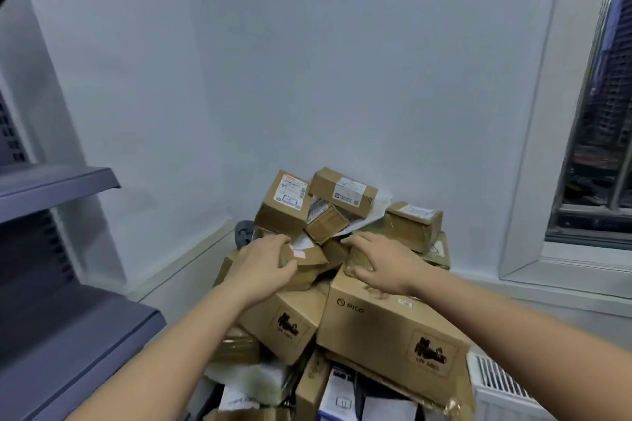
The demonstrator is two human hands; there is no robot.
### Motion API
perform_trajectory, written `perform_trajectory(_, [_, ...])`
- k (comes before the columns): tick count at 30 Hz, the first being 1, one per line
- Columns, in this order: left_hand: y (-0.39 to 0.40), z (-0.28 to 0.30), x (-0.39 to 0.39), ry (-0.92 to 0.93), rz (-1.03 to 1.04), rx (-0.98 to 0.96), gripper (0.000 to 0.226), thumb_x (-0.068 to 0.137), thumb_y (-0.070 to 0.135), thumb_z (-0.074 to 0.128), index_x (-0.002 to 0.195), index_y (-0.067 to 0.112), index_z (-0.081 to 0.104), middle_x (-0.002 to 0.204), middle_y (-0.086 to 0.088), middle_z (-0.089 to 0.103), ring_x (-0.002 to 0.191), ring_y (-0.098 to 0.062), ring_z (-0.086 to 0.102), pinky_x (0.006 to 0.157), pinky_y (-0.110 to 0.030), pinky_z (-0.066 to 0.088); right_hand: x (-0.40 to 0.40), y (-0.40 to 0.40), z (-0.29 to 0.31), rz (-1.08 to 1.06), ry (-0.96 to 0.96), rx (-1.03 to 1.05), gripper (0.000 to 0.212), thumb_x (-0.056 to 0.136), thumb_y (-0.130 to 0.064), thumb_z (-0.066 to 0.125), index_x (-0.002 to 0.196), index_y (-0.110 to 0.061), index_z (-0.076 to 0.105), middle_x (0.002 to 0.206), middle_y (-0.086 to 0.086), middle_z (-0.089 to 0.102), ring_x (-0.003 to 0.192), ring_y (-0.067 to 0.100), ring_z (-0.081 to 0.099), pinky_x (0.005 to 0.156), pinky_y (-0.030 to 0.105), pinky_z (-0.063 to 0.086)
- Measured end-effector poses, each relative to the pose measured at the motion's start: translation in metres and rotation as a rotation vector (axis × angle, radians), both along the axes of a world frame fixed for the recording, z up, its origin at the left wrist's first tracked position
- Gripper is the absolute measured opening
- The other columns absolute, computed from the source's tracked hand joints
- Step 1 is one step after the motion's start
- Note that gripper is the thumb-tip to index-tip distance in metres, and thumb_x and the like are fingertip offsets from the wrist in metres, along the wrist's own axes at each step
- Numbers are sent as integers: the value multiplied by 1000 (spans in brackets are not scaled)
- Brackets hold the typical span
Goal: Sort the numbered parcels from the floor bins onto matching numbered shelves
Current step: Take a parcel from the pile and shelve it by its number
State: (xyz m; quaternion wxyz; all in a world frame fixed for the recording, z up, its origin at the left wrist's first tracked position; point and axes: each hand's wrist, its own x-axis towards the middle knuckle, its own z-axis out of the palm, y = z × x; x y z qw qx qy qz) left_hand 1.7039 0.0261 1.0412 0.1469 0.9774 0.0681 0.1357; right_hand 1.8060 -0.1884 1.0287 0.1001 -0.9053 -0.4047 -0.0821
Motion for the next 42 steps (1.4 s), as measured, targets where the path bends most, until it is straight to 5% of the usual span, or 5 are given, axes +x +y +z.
perform_trajectory(11, [43, 50, 181, -72, -115, 38, 67, 87, 47, 60, 144, 23, 37, 148, 0, 41, 134, -19, 39, 105, -32, 34, 164, 13, 46, -236, 55, 64, 78, 85, -49, 65, 149, -22, 28, 152, 1, 35, 138, 20, 34, 109, 34, 34])
perform_trajectory(21, [61, 55, 295, 146, -191, 90, 99, 78, 44, 73, 153, 17, 14, 155, -2, 26, 140, -21, 30, 110, -35, 32, 266, 36, 38, -351, 287, -13, 120, 63, -62, 79, 154, -17, 15, 157, 3, 27, 142, 22, 28, 115, 37, 28])
perform_trajectory(29, [62, 30, 328, 193, -238, -112, 114, 60, 45, 78, 153, 32, 13, 140, 3, 45, 121, -18, 50, 100, -38, 46, 297, 52, 18, -281, 442, 82, 93, 57, -49, 87, 133, -20, 43, 122, -5, 53, 112, 16, 53, 97, 31, 46])
perform_trajectory(36, [57, 37, 319, 108, -291, -182, 117, 64, 48, 79, 153, 37, 4, 142, 6, 42, 126, -16, 47, 103, -36, 43, 283, 42, 37, -247, 318, 134, 105, 62, -44, 87, 145, -19, 29, 132, 0, 38, 122, 19, 42, 103, 32, 40])
perform_trajectory(42, [50, 61, 287, -26, -206, -212, 97, 87, 61, 55, 156, 21, -1, 158, 6, 25, 142, -17, 30, 110, -34, 28, 262, 35, 61, -212, 146, 173, 115, 61, -44, 86, 150, -16, 19, 133, 1, 34, 119, 20, 45, 96, 31, 43])
